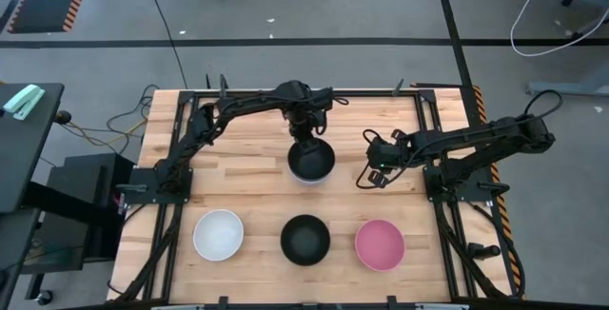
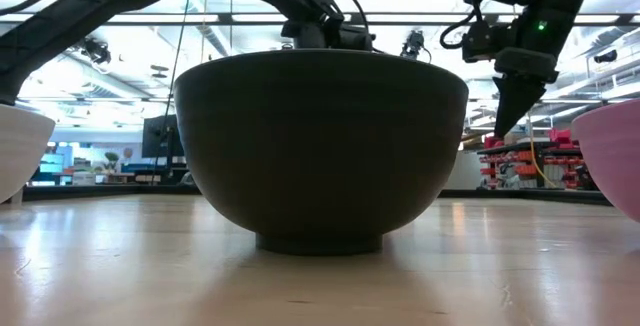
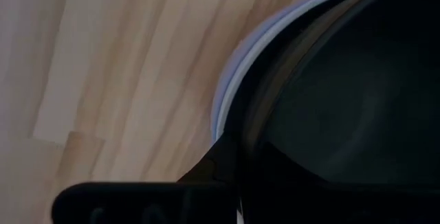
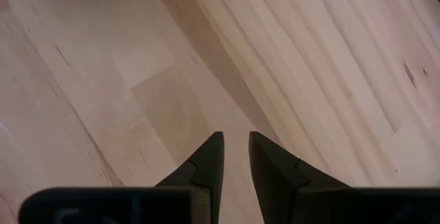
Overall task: Nest bowls inside each other
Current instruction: Stack the top black bowl on top of the white bowl
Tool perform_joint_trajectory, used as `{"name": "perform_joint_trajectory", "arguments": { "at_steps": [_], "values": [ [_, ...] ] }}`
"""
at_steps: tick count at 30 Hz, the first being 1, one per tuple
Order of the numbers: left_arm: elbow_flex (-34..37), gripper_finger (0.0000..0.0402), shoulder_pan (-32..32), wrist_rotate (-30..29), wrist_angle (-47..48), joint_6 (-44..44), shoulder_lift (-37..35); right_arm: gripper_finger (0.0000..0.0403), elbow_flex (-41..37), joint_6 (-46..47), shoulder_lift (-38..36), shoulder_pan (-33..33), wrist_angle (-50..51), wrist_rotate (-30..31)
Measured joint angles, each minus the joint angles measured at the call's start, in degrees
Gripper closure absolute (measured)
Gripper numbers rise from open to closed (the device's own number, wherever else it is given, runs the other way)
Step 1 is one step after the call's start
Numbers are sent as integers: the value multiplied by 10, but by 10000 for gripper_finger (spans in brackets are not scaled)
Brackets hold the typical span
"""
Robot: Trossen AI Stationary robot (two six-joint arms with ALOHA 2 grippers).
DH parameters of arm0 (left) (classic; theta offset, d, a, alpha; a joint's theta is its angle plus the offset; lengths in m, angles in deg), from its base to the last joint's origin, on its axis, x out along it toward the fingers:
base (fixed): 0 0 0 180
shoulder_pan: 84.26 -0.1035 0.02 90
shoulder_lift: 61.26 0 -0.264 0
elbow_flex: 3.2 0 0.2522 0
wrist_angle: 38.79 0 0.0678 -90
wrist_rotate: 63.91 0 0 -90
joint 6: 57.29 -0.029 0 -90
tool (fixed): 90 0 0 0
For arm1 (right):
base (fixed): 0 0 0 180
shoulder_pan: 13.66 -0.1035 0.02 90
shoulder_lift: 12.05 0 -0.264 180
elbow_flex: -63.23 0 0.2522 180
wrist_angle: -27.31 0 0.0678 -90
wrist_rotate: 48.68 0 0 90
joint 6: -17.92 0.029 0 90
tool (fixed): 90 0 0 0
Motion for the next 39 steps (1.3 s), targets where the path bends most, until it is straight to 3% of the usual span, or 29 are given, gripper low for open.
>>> {"name": "perform_joint_trajectory", "arguments": {
  "at_steps": [7,23,39],
  "values": [
    [0,381,-3,4,3,7,1,326,0,0,0,0,0,0],
    [-3,285,-17,33,41,18,0,326,0,0,0,0,-1,0],
    [-126,220,-14,33,90,23,0,326,0,0,0,0,-2,0]
  ]
}}
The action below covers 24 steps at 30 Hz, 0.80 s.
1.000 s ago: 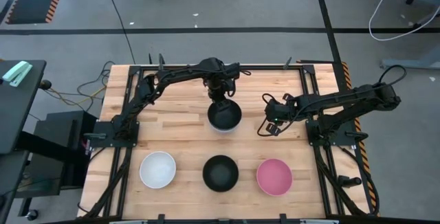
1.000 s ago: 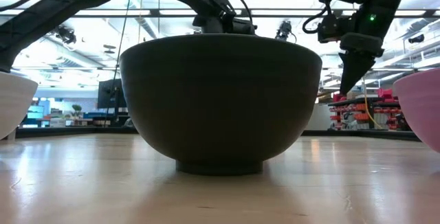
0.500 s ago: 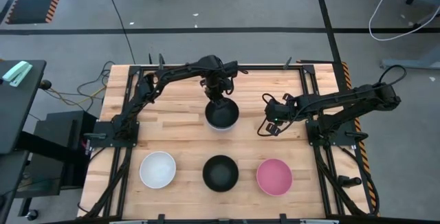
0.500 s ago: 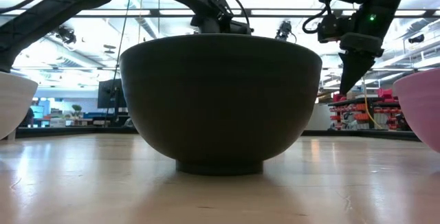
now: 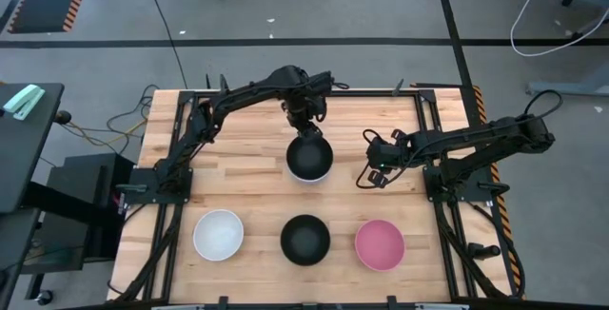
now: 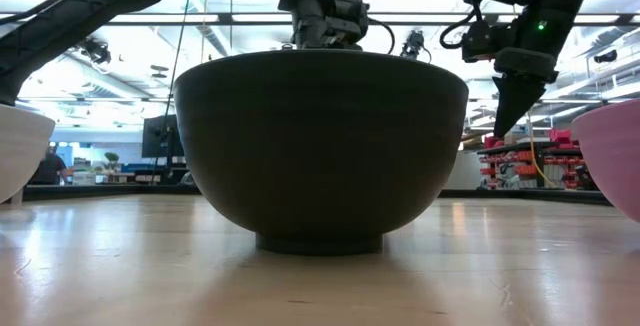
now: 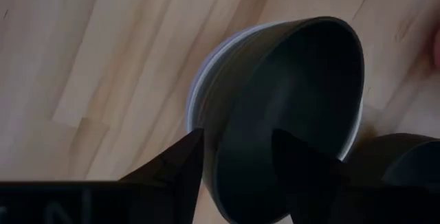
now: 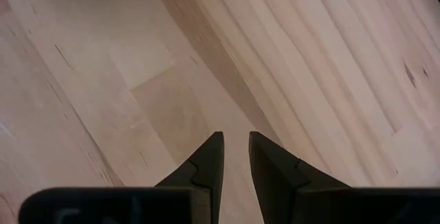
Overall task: Nest bowls inside each other
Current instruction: Stack the top black bowl on top of the white bowl
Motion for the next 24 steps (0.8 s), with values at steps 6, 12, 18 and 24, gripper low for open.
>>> {"name": "perform_joint_trajectory", "arguments": {
  "at_steps": [6,12,18,24],
  "values": [
    [-16,221,-21,-3,36,-9,0,326,0,-23,0,0,-17,0],
    [-23,229,-44,-40,51,-16,-9,326,20,-66,0,0,-52,0],
    [-23,229,-62,-92,69,-20,-26,336,51,-142,0,30,-118,-1],
    [-23,239,-67,-104,69,-37,-31,394,71,-210,1,90,-189,-58]
  ]
}}
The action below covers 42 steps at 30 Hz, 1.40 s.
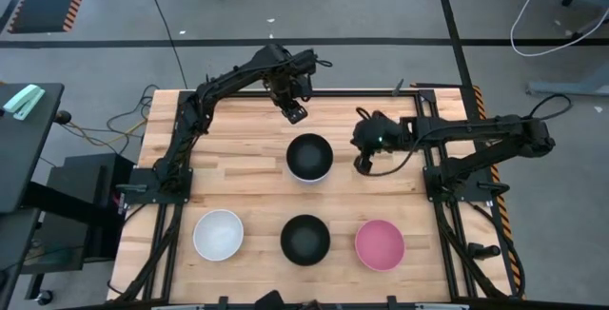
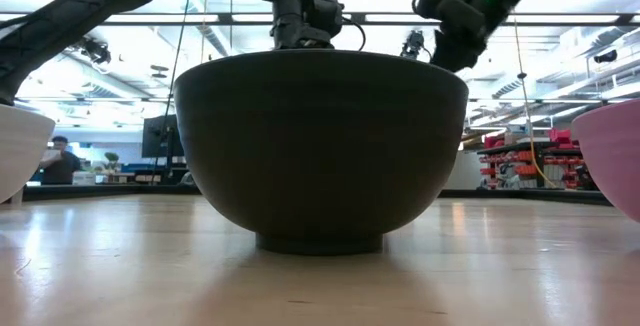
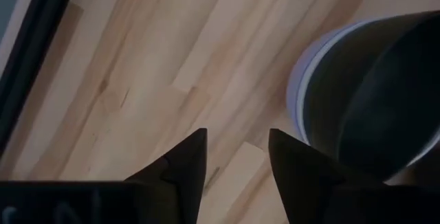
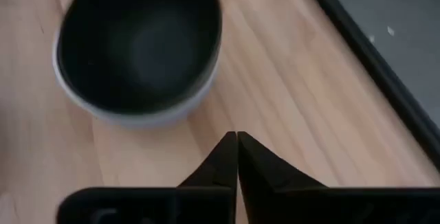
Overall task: Nest bowls inside each other
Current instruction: Stack the top black bowl on top of the white bowl
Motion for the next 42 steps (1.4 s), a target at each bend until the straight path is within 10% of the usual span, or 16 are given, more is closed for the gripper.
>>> {"name": "perform_joint_trajectory", "arguments": {
  "at_steps": [17,42],
  "values": [
    [3,273,-33,-48,0,-17,0,400,2,-94,103,119,-219,-217],
    [3,283,-18,-54,0,-7,-4,402,142,-149,317,130,-233,-318]
  ]
}}
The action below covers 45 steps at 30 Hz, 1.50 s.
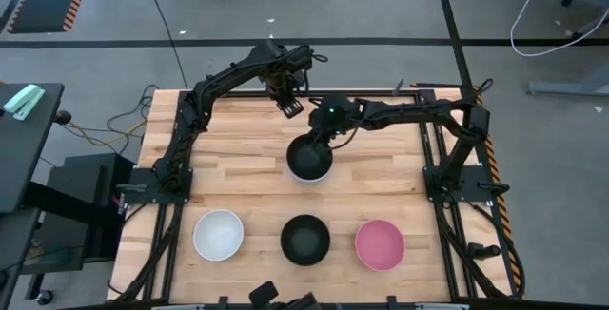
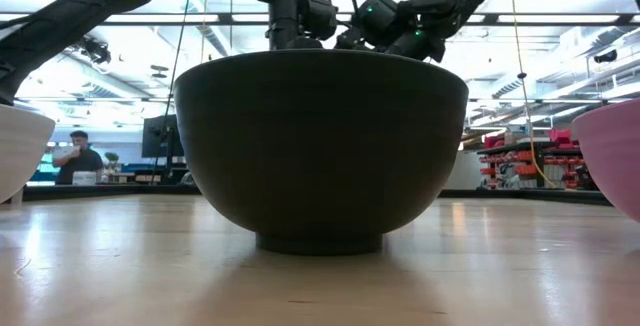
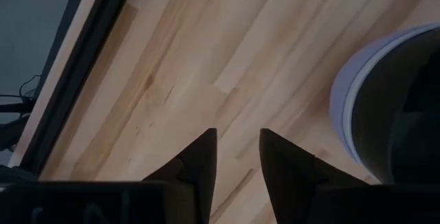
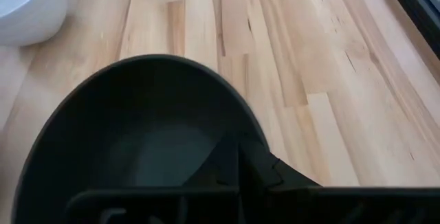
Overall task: Nest bowls inside each other
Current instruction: Stack the top black bowl on top of the white bowl
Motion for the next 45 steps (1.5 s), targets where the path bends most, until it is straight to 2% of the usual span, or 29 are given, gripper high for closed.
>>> {"name": "perform_joint_trajectory", "arguments": {
  "at_steps": [7,17,27,33,45],
  "values": [
    [0,279,-5,-12,0,-2,0,403,6,-1,-16,-15,-1,-6],
    [0,288,-40,-25,0,-2,0,403,7,-20,5,-50,-85,-63],
    [0,290,-60,-25,0,0,-1,403,6,-24,13,-54,-108,-68],
    [0,289,-67,-25,0,-8,-1,403,7,-23,29,-58,-142,-70],
    [0,296,-74,-25,0,-8,-1,403,50,-16,109,-63,-116,-81]
  ]
}}
